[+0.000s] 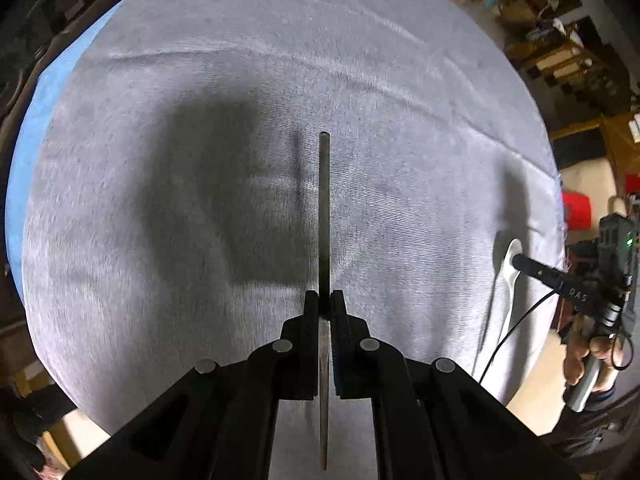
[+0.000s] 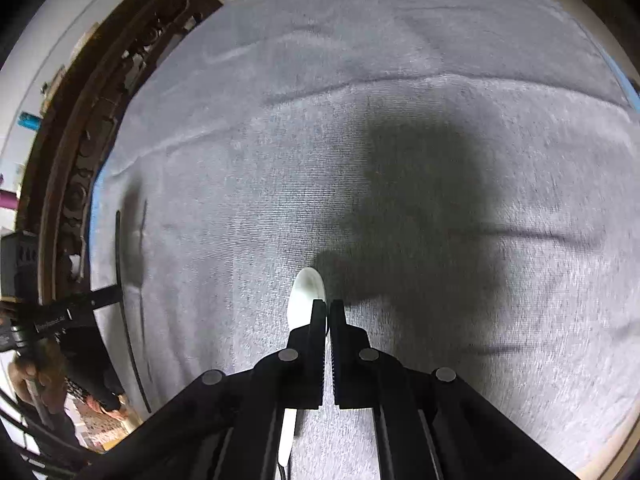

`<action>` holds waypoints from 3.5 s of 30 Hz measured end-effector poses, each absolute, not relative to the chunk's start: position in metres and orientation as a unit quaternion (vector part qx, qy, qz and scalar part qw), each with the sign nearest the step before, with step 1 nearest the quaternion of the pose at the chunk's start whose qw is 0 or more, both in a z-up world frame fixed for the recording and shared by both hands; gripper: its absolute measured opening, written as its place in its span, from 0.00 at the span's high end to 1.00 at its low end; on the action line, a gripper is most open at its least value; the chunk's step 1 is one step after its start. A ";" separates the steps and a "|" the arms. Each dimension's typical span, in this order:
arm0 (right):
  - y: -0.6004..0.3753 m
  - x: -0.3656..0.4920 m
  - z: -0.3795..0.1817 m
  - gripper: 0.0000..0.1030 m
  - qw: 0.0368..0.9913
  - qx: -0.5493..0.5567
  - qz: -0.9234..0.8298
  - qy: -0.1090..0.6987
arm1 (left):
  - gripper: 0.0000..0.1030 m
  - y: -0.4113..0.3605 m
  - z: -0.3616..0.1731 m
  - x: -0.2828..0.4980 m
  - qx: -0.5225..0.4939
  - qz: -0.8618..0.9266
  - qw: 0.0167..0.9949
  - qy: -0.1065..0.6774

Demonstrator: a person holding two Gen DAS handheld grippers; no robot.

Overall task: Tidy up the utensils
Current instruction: 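Lift the spoon and chopstick and carry them toward the mesh cup, then lower the spoon and chopstick into the mesh cup and open both grippers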

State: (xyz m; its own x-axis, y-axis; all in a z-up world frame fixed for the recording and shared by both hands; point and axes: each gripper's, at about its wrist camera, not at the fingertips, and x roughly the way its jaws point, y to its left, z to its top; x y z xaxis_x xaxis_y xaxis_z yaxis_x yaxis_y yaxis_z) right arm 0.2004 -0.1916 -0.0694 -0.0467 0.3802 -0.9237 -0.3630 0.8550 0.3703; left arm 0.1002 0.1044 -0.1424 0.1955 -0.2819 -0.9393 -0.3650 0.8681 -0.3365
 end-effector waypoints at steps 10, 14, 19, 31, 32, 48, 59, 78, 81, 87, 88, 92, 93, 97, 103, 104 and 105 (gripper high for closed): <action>-0.219 0.198 -0.078 0.97 0.693 0.068 0.276 0.663 | 0.95 0.099 -0.140 0.067 -0.302 0.026 0.738 0.604; -0.227 0.194 -0.077 0.97 0.693 0.072 0.279 0.661 | 0.95 0.107 -0.141 0.060 -0.310 0.025 0.738 0.599; -0.235 0.190 -0.072 0.97 0.695 0.077 0.282 0.657 | 0.95 0.110 -0.136 0.043 -0.317 0.025 0.739 0.595; -0.225 0.189 -0.085 0.97 0.690 0.067 0.270 0.668 | 0.95 0.123 -0.129 0.045 -0.333 0.012 0.754 0.566; -0.226 0.189 -0.084 0.97 0.692 0.071 0.268 0.667 | 0.95 0.124 -0.127 0.044 -0.335 0.011 0.756 0.563; -0.254 0.164 -0.065 0.97 0.708 0.103 0.271 0.644 | 0.95 0.106 -0.095 0.022 -0.331 -0.002 0.781 0.529; -0.270 0.149 -0.056 0.97 0.716 0.119 0.276 0.630 | 0.95 0.103 -0.084 0.004 -0.339 -0.001 0.797 0.500; -0.295 0.131 -0.023 0.97 0.748 0.146 0.272 0.587 | 0.95 0.101 -0.054 -0.021 -0.340 0.026 0.832 0.437; -0.304 0.122 -0.004 0.97 0.761 0.152 0.279 0.566 | 0.95 0.095 -0.041 -0.028 -0.336 0.027 0.843 0.419; -0.307 0.095 0.040 0.97 0.794 0.163 0.298 0.505 | 0.95 0.072 -0.006 -0.045 -0.313 0.026 0.882 0.351; -0.305 0.087 0.048 0.97 0.801 0.163 0.301 0.492 | 0.95 0.068 0.000 -0.048 -0.307 0.029 0.890 0.337; -0.294 0.062 0.073 0.97 0.824 0.158 0.312 0.446 | 0.95 0.057 0.014 -0.055 -0.293 0.037 0.909 0.295; -0.290 0.054 0.080 0.97 0.832 0.155 0.316 0.429 | 0.95 0.055 0.016 -0.057 -0.288 0.041 0.913 0.286; -0.275 0.033 0.092 0.97 0.850 0.146 0.321 0.392 | 0.95 0.044 0.020 -0.062 -0.277 0.051 0.927 0.249; -0.251 0.004 0.093 0.97 0.883 0.107 0.306 0.339 | 0.95 0.029 0.013 -0.062 -0.251 0.069 0.938 0.228; -0.246 -0.001 0.093 0.97 0.893 0.092 0.298 0.324 | 0.95 0.027 0.010 -0.061 -0.247 0.071 0.939 0.228; -0.243 -0.004 0.092 0.97 0.897 0.083 0.295 0.318 | 0.95 0.025 0.008 -0.060 -0.242 0.071 0.940 0.229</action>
